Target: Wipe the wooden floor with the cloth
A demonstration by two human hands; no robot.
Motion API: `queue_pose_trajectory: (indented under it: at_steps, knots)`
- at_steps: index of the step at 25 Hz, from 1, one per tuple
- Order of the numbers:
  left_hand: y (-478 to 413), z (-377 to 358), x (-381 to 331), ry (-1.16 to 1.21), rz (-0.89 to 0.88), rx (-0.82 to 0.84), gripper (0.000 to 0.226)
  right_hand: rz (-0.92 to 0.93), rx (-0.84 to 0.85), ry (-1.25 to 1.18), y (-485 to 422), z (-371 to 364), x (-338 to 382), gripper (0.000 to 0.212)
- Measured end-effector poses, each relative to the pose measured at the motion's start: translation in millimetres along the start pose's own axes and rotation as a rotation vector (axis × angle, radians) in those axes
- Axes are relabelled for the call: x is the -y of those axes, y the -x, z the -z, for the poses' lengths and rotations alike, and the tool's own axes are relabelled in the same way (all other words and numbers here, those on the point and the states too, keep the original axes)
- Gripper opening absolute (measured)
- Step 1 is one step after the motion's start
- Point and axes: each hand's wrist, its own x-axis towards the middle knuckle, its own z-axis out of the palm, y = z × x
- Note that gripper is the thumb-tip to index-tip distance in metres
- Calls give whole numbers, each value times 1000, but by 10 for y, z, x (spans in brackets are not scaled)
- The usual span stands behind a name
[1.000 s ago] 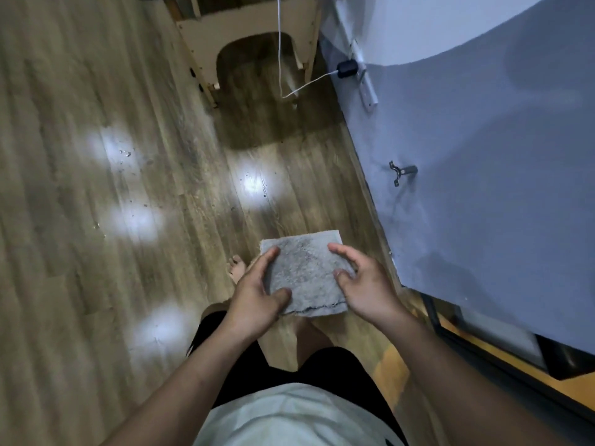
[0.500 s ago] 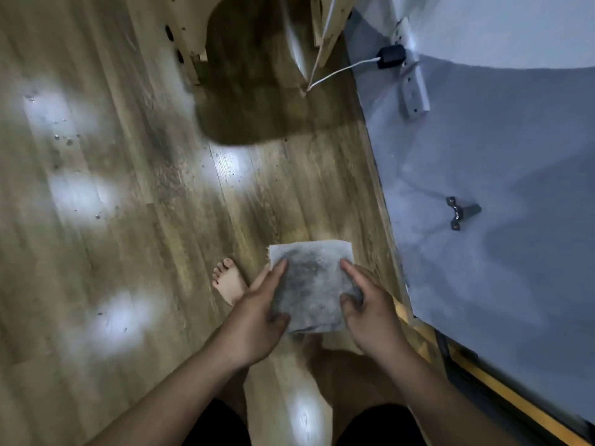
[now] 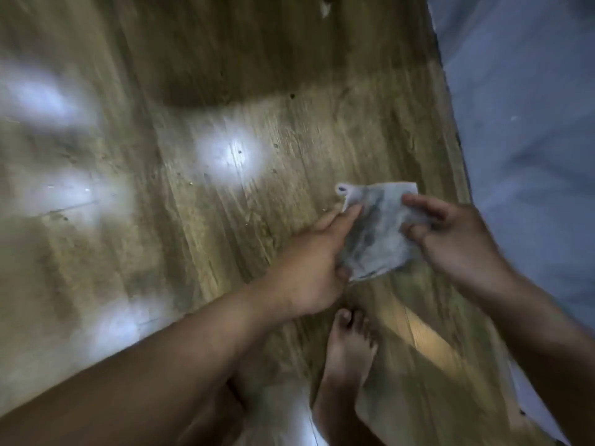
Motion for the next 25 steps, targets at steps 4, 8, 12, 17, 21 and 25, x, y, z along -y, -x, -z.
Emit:
queue_pose_trajectory:
  at_steps: [4,8,12,17,21,25]
  knots:
    - [-634,4,531,-322,-9,85,73,63,-57,386,-785,117,-409,41]
    - [-1060,447,1101,-829,193,27,119,335,-145,590,-994,-803,-936,55]
    - [-1442,1002,1062,-878,323,-5,150,332,-117,703,-1105,-1177,-1205,60]
    - [-1874,1208,1074,-823,408,-1,165,353,-129,803,-1525,-1005,-1121,66]
    - [-1858,1211,1108,-826,420,23,168,437,-126,779,-1920,-719,-1029,66]
    - [-1857,1231,1012,-866,417,36,167,483,-166,745,-2828,-384,-552,67]
